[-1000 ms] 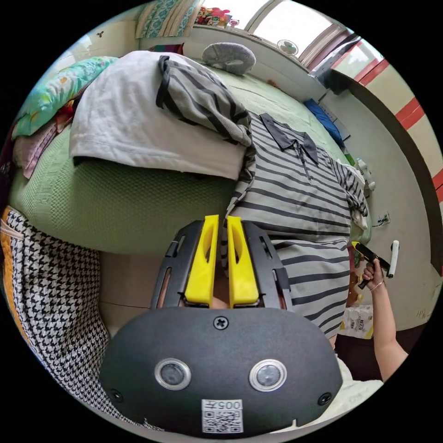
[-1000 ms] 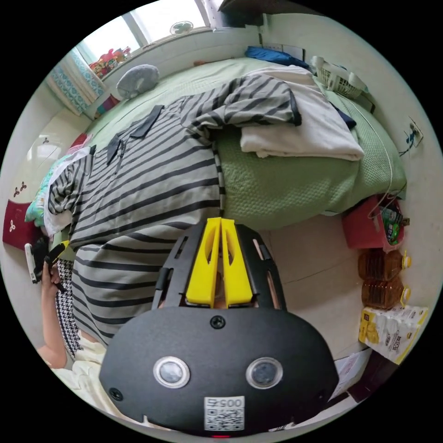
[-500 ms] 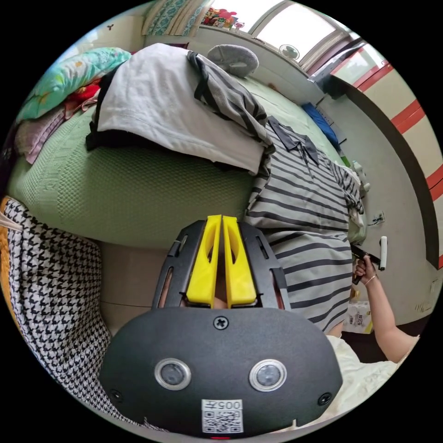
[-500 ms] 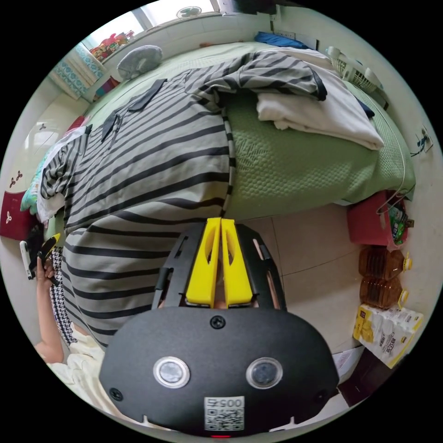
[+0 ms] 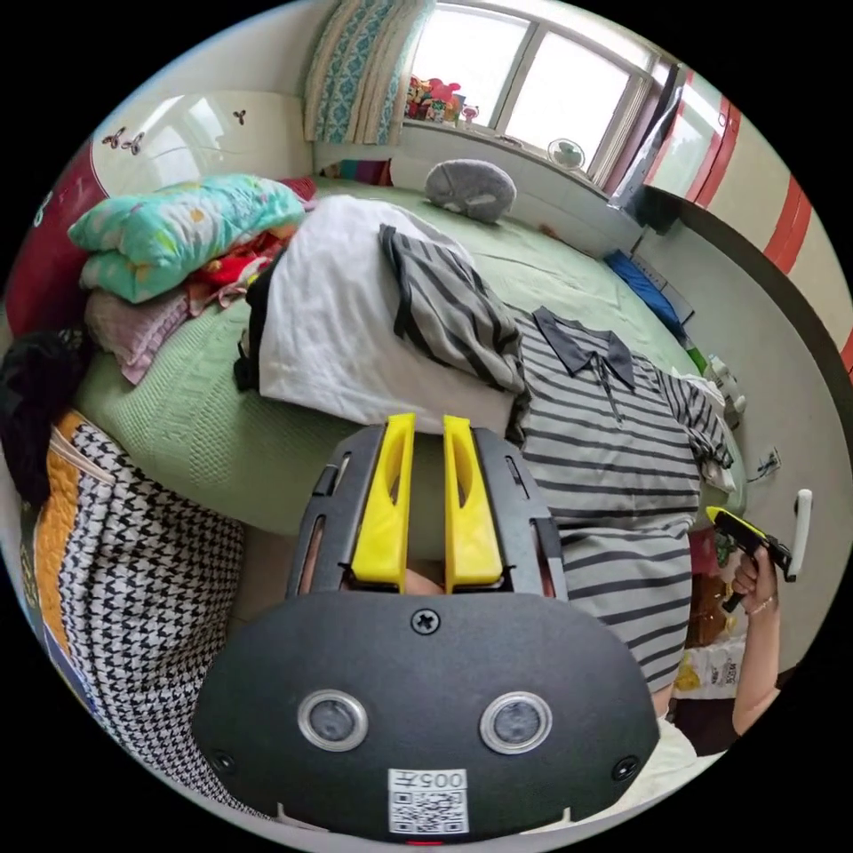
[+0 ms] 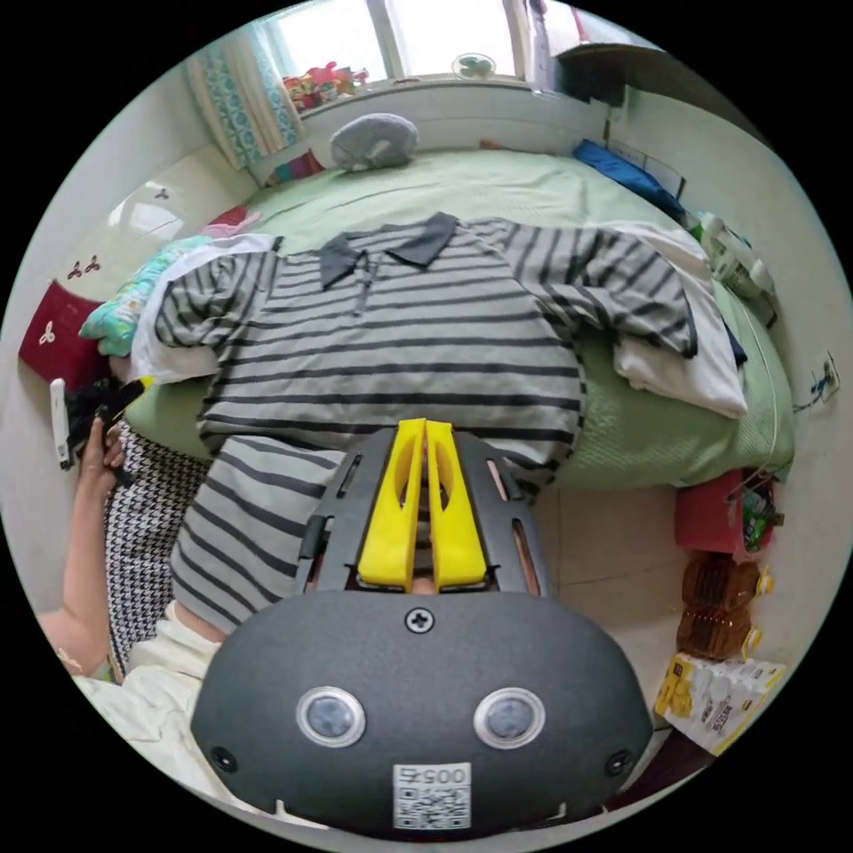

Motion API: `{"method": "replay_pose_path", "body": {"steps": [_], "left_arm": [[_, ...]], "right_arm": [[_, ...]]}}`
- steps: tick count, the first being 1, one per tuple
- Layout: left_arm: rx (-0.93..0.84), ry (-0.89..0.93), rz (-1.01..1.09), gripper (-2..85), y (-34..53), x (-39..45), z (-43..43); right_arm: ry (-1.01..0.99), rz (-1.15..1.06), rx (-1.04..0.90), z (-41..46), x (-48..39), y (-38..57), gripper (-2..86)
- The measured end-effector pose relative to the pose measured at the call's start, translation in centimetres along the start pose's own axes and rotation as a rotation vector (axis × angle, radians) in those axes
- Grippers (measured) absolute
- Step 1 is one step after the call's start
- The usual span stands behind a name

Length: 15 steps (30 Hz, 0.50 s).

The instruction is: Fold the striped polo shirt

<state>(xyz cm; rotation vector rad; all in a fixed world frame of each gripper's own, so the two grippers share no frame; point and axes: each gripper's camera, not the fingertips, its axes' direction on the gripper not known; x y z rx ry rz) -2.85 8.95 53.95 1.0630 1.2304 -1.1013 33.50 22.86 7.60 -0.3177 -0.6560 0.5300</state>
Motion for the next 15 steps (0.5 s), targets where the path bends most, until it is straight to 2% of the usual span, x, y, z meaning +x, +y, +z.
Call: {"method": "replay_pose_path", "body": {"steps": [7,15], "left_arm": [[0.026,-0.058,-0.008,8.7,-5.1,0.8,-0.6],[-0.074,-0.061,0.039,10.2,-8.5,2.3,2.0]], "right_arm": [[-0.113,-0.114,0.0,0.9,-9.6,-0.7,0.2],[-0.101,-0.195,-0.078,3.3,-13.3,1.7,-0.7]]}}
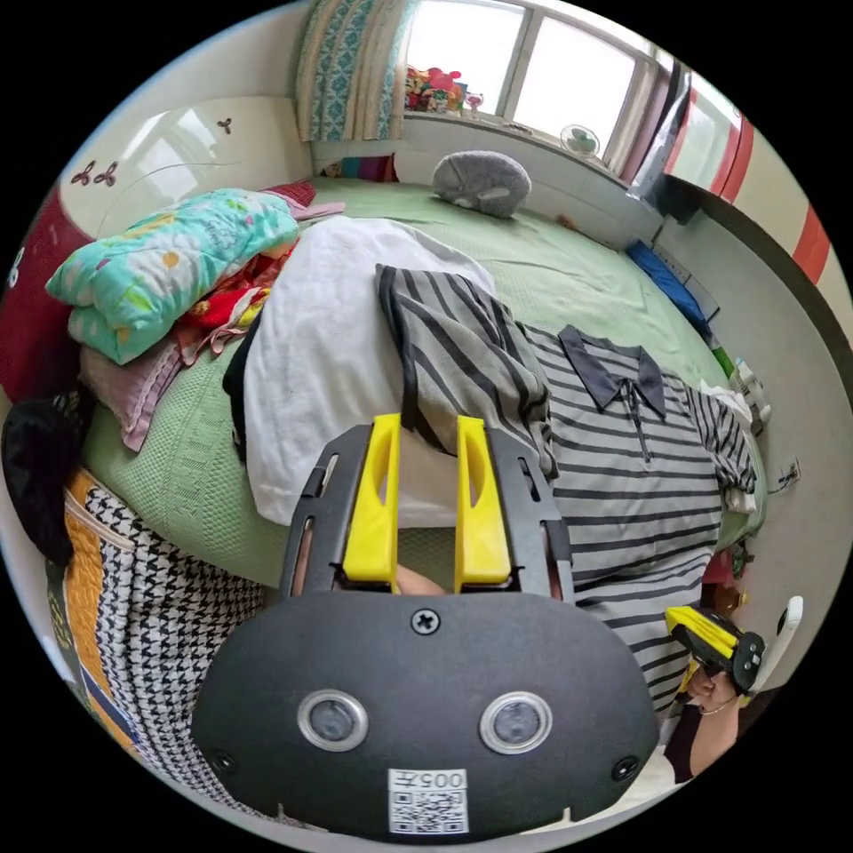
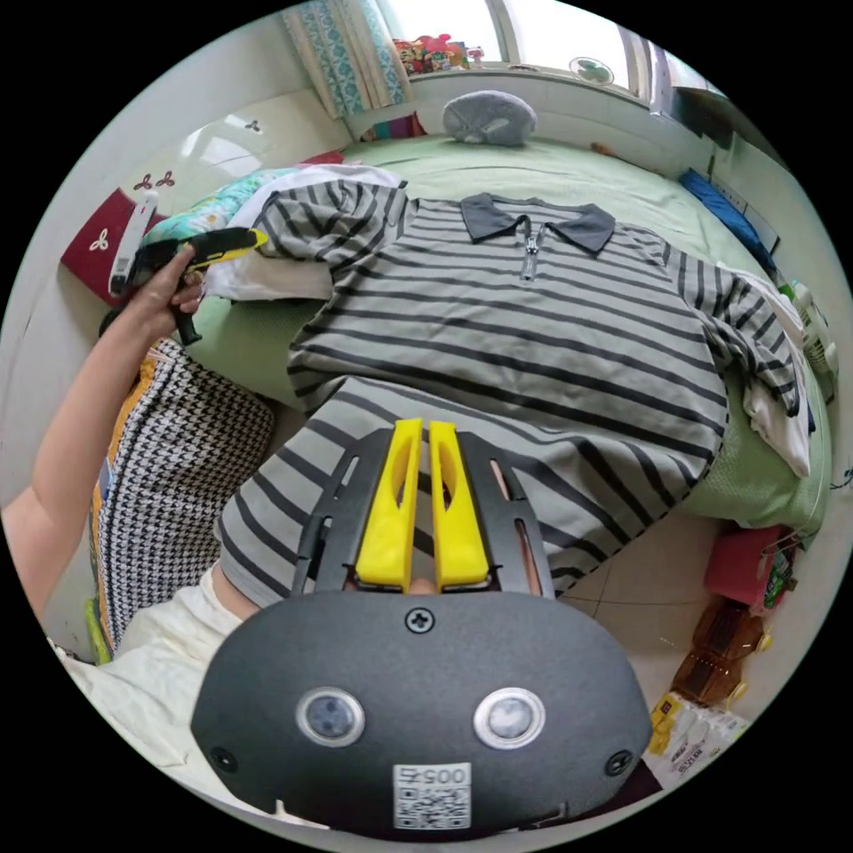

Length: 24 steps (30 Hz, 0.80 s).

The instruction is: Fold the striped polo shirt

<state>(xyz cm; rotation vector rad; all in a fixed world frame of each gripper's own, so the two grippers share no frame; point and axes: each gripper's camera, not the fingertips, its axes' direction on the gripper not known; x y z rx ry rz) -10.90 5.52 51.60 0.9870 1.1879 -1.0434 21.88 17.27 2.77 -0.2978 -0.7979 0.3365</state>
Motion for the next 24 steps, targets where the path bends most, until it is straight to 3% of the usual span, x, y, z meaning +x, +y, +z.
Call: {"method": "replay_pose_path", "body": {"steps": [4,12,16,24], "left_arm": [[-0.031,-0.083,0.053,7.3,-0.7,1.7,0.4],[0.012,-0.067,0.101,2.9,-0.5,3.0,-2.4],[0.014,-0.195,0.062,0.4,0.1,2.4,-2.8],[0.049,-0.031,0.062,0.8,-0.7,3.6,-3.0]], "right_arm": [[-0.037,0.009,0.014,-0.5,1.0,0.1,-0.9],[-0.076,0.018,0.034,0.0,2.5,-0.3,-1.0],[-0.098,0.029,0.036,0.2,3.2,-0.6,-1.0],[-0.101,0.011,0.033,1.0,3.4,-1.2,-1.0]]}}
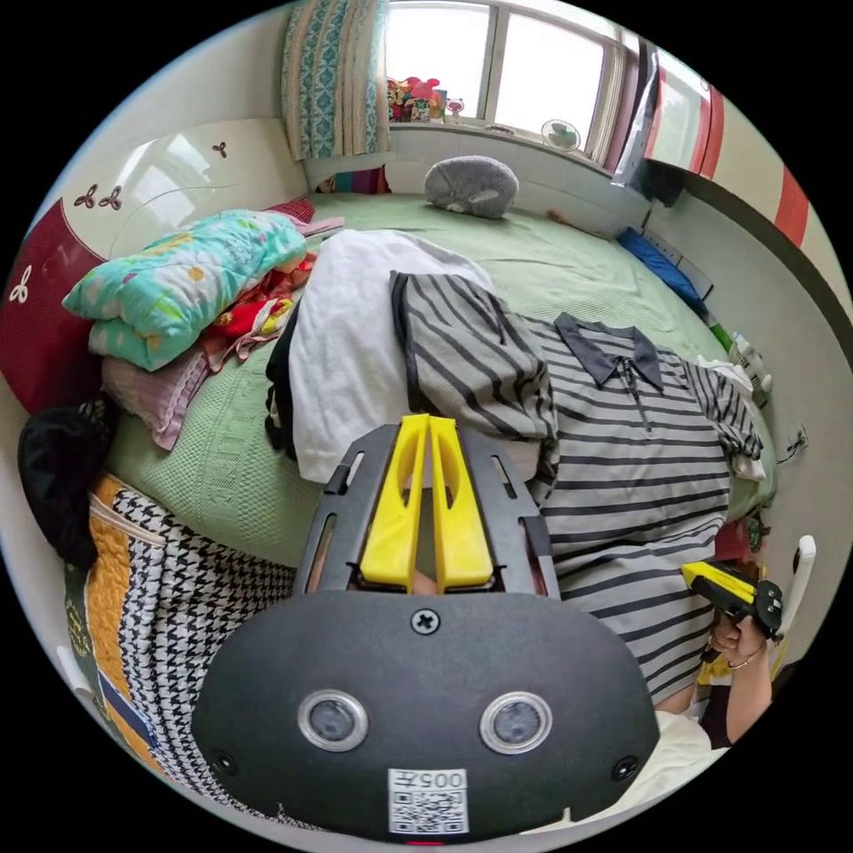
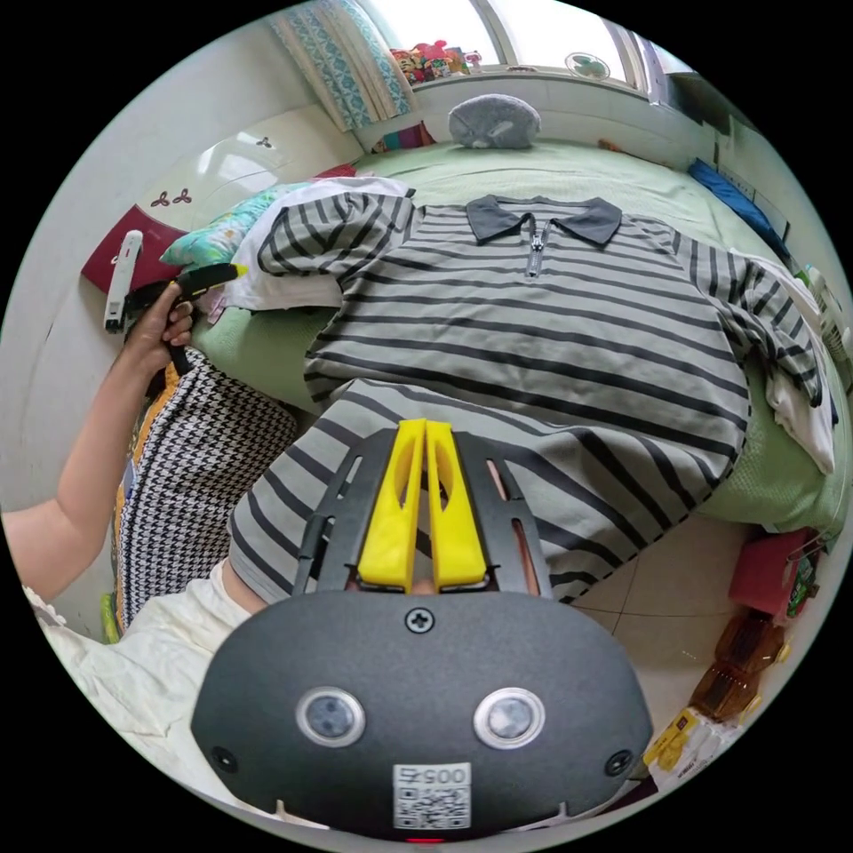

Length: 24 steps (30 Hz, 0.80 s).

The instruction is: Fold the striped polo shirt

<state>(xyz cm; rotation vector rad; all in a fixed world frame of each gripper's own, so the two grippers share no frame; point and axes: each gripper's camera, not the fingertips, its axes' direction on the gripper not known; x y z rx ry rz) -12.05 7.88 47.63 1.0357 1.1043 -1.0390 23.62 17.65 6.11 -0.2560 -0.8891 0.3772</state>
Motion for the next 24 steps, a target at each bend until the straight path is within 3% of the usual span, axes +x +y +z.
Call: {"method": "replay_pose_path", "body": {"steps": [8,14,21,24], "left_arm": [[0.058,0.002,0.084,6.7,-6.2,4.4,0.7],[0.061,-0.111,0.085,10.8,-13.1,4.8,3.1],[-0.057,-0.171,0.064,8.7,-17.4,5.6,9.5],[-0.011,-0.272,0.025,4.8,-17.7,6.7,10.3]], "right_arm": [[0.011,-0.009,0.006,0.9,0.3,-0.5,-1.0],[0.0,-0.003,0.018,1.5,1.1,-0.9,-1.0],[-0.031,0.011,0.017,2.8,2.3,-2.2,-1.0],[-0.048,0.016,0.013,3.3,2.5,-2.6,-0.9]]}}
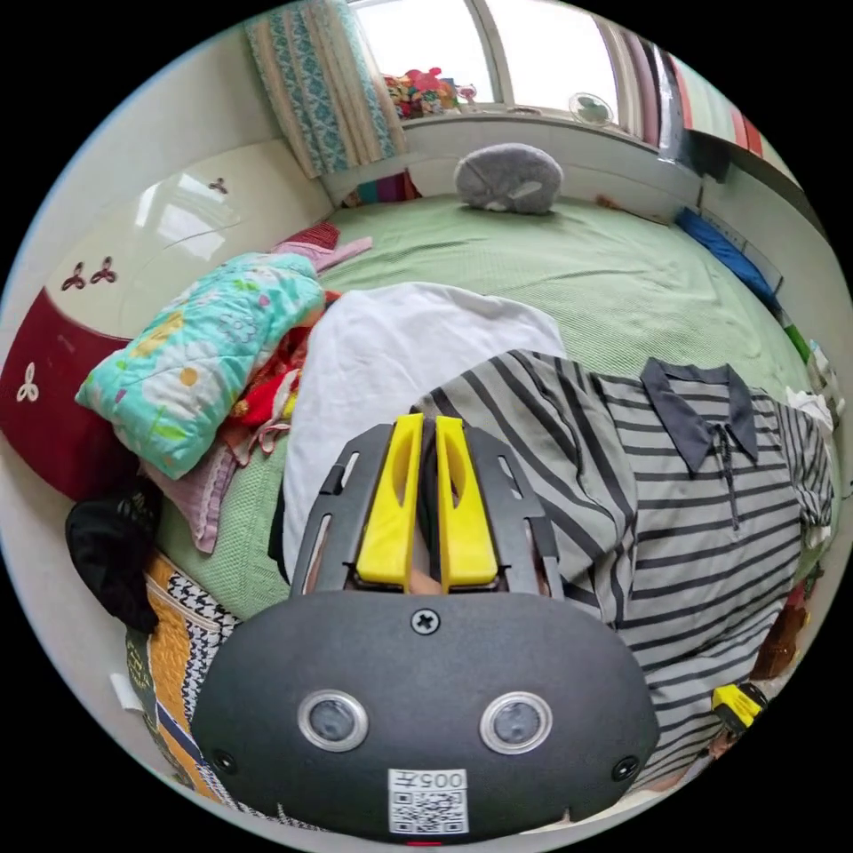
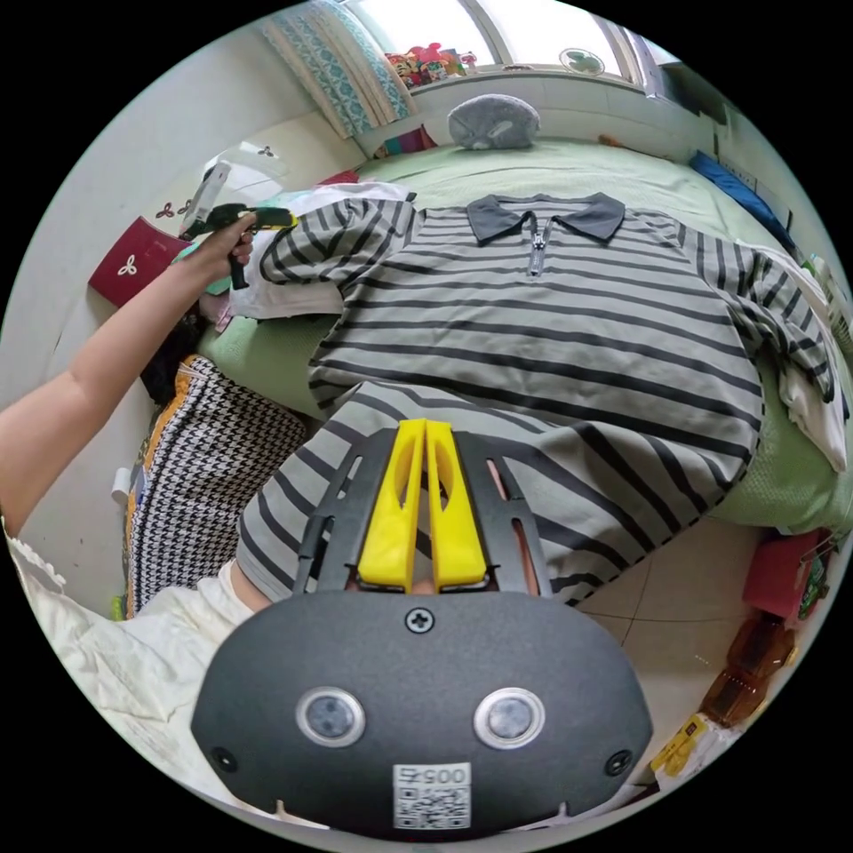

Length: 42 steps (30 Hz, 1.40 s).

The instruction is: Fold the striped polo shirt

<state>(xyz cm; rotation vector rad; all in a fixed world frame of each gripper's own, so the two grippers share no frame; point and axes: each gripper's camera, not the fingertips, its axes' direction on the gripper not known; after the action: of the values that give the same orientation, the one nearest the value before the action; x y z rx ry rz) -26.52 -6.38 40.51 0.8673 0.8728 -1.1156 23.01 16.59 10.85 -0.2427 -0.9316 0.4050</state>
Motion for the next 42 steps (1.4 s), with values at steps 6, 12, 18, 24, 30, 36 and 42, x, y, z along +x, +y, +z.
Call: {"method": "replay_pose_path", "body": {"steps": [6,12,18,24,30,36,42], "left_arm": [[0.125,-0.082,-0.021,1.8,0.4,1.2,-1.7],[0.098,0.064,0.073,3.1,-1.6,3.6,-1.2],[0.026,0.323,0.287,11.6,-7.4,12.2,2.4],[-0.097,0.442,0.312,12.8,-14.7,20.3,10.7],[-0.214,0.317,0.489,13.6,-18.8,27.7,16.2],[-0.334,0.293,0.525,12.9,-20.0,31.3,20.4],[-0.343,0.329,0.517,4.7,-20.3,32.4,20.3]], "right_arm": [[-0.003,0.004,0.001,0.9,0.2,-0.8,-0.7],[-0.013,-0.041,-0.039,0.8,0.9,-4.3,4.2],[0.235,-0.148,0.094,-1.5,6.5,-12.3,10.7],[0.254,-0.052,0.0,0.5,16.0,-23.0,12.4],[0.357,0.046,-0.053,4.5,21.2,-31.9,12.7],[0.455,0.15,-0.145,10.3,23.4,-36.5,9.1],[0.521,0.059,-0.123,11.4,20.6,-36.1,0.0]]}}
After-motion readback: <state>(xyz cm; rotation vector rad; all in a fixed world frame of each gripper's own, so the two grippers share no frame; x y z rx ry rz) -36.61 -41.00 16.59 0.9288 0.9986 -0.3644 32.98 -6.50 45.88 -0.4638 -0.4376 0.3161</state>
